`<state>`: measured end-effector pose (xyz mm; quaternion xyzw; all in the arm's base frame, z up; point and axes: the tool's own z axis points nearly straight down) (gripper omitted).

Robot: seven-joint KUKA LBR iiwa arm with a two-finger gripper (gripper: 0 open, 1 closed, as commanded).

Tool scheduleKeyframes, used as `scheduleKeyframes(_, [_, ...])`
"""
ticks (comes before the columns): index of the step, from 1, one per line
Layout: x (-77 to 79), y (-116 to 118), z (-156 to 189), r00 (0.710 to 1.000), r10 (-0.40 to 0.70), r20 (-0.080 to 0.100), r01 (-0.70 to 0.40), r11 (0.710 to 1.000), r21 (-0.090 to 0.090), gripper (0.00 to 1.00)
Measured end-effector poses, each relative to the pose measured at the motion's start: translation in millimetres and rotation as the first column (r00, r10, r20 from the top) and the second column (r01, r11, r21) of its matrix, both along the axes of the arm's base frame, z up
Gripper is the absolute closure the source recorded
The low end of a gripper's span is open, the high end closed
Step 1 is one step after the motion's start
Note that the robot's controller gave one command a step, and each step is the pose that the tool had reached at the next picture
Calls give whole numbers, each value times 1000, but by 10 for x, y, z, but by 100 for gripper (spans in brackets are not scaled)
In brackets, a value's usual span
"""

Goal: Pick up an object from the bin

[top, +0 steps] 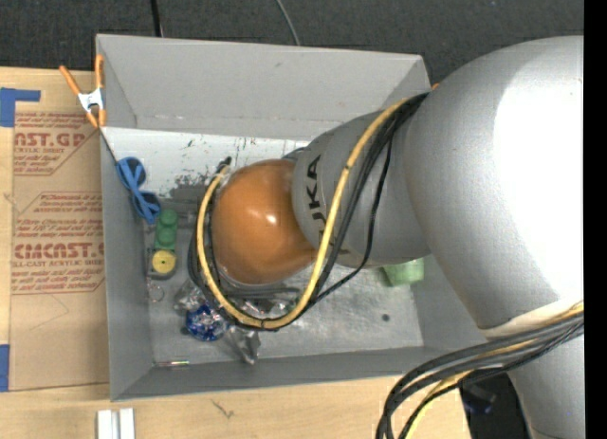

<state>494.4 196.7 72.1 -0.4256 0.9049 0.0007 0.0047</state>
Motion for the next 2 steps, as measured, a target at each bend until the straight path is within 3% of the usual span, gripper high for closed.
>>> scheduleKeyframes(1, [19, 21, 23, 1000, -1, 6, 1, 1000, 7, 100])
scheduleKeyframes(2, [194, -121, 1740, 998, 64, 3, -64, 998, -1, 100])
